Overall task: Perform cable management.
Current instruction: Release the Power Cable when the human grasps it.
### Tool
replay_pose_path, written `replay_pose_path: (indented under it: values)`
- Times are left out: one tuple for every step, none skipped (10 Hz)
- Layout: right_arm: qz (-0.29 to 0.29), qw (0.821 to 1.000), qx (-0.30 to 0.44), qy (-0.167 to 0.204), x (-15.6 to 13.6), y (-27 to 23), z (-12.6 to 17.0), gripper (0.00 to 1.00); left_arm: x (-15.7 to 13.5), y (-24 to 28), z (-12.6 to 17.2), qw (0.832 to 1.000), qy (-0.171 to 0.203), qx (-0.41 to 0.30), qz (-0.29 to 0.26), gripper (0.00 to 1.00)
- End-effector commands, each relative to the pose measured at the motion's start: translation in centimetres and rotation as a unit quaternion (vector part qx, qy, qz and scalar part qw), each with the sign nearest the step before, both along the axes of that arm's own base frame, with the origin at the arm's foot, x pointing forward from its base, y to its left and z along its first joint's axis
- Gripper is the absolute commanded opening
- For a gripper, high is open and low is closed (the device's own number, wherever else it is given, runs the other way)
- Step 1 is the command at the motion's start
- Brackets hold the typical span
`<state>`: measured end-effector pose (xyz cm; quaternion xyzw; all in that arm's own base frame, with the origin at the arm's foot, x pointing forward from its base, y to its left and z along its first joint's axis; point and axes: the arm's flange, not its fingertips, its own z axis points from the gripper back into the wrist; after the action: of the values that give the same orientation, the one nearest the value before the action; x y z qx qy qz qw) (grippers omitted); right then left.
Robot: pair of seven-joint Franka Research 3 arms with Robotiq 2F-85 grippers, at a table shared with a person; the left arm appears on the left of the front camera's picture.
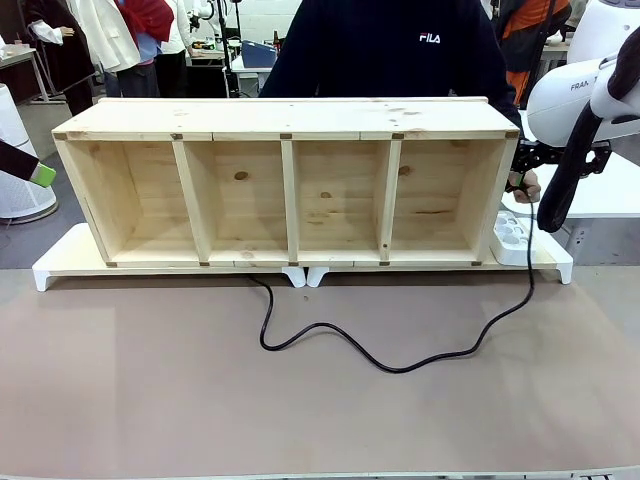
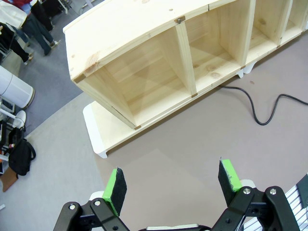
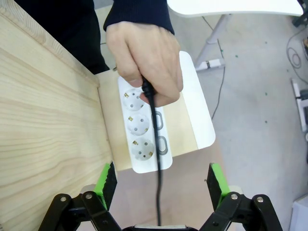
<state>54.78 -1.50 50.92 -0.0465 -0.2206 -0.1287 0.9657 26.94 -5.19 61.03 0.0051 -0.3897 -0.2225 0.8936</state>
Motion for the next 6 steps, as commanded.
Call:
replay_pose_path:
  values:
    - [-0.001,1.0,0.001,-0.001,-0.01,0.1,0.03,0.97,0.17,-0.01,0.01,1.0,-0.003,-0.001,0.001,1.0]
    - [-0.001,1.0,0.001,-0.001,-0.01,0.1,0.03,0.97,0.17,-0.01,0.01,1.0,-0.003,-0.001,0.001,1.0]
    - [-0.001,1.0,0.001,-0.001,-0.01,0.1,0.03,0.97,0.17,-0.01,0.01,1.0,-0.003,-0.001,0.001,1.0]
    - [-0.001,1.0,0.001,-0.001,-0.01,0.1,0.03,0.97,0.17,-0.01,0.01,1.0,-0.003,-0.001,0.001,1.0]
    - [-0.001,1.0,0.001,-0.001,-0.01,0.1,0.03,0.97,0.17,-0.01,0.01,1.0,-0.003,-0.001,0.001,1.0]
    - [-0.001,1.0,0.001,-0.001,-0.01,0.1,0.03,0.97,0.17,-0.01,0.01,1.0,-0.003,-0.001,0.001,1.0]
